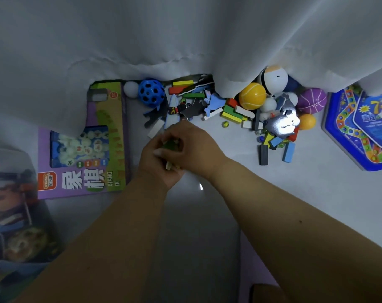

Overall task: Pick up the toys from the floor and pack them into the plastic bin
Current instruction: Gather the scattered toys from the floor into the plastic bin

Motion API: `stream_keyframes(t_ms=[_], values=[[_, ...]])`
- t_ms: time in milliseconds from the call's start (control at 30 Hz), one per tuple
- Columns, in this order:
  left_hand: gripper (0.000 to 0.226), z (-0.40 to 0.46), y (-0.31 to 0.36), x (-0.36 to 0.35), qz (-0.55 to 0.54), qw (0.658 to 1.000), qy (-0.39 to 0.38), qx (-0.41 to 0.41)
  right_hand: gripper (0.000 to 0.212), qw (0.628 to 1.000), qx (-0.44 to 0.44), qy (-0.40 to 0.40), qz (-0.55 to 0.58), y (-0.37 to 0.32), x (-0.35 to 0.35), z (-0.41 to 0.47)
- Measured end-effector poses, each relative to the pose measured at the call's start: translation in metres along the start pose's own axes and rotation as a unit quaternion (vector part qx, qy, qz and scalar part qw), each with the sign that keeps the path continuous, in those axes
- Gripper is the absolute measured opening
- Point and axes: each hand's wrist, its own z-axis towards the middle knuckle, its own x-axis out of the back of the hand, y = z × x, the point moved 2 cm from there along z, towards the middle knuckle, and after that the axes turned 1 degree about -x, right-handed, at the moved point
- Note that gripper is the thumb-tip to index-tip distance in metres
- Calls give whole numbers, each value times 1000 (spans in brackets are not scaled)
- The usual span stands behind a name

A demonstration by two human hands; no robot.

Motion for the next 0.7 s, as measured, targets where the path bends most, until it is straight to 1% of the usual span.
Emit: stream_keyframes(t_ms=[33,67,133,167,200,233,300,333,367,433,500,533,600,667,700], values=[[41,-1,0,1,-13,1000,-8,4,21,1000,5,20,-8,-2,1,-2],[40,-2,1,2,-16,1000,-10,10,20,998,-6,61,-12,2,3,-3],[34,-2,1,5,7,1000,4,18,20,982,-83,167,-19,21,10,-7],[33,-2,2,6,22,999,15,18,22,970,-130,205,-30,34,13,-12],[33,-2,2,9,34,999,25,14,28,961,-170,213,-46,46,14,-17],[33,-3,3,10,44,999,30,10,36,961,-197,184,-57,56,11,-22],[33,-5,3,12,59,998,25,5,50,972,-209,80,-70,67,-2,-26],[33,-6,3,13,64,998,22,2,48,975,-199,41,-85,69,-8,-24],[34,-7,4,14,69,997,22,-3,38,976,-189,21,-104,70,-11,-20],[35,-8,5,19,72,997,28,-13,18,974,-188,9,-124,69,-10,-9],[35,-10,6,23,74,996,42,-21,16,972,-209,12,-110,69,-7,-1],[35,-11,7,25,76,996,50,-24,20,972,-215,19,-90,67,-5,2],[35,-12,7,28,78,994,65,-27,41,973,-222,28,-52,57,-5,9],[36,-13,5,30,78,994,73,-28,63,971,-230,24,-60,48,-7,21],[37,-13,4,31,78,994,76,-29,69,970,-232,20,-73,45,-8,28]])
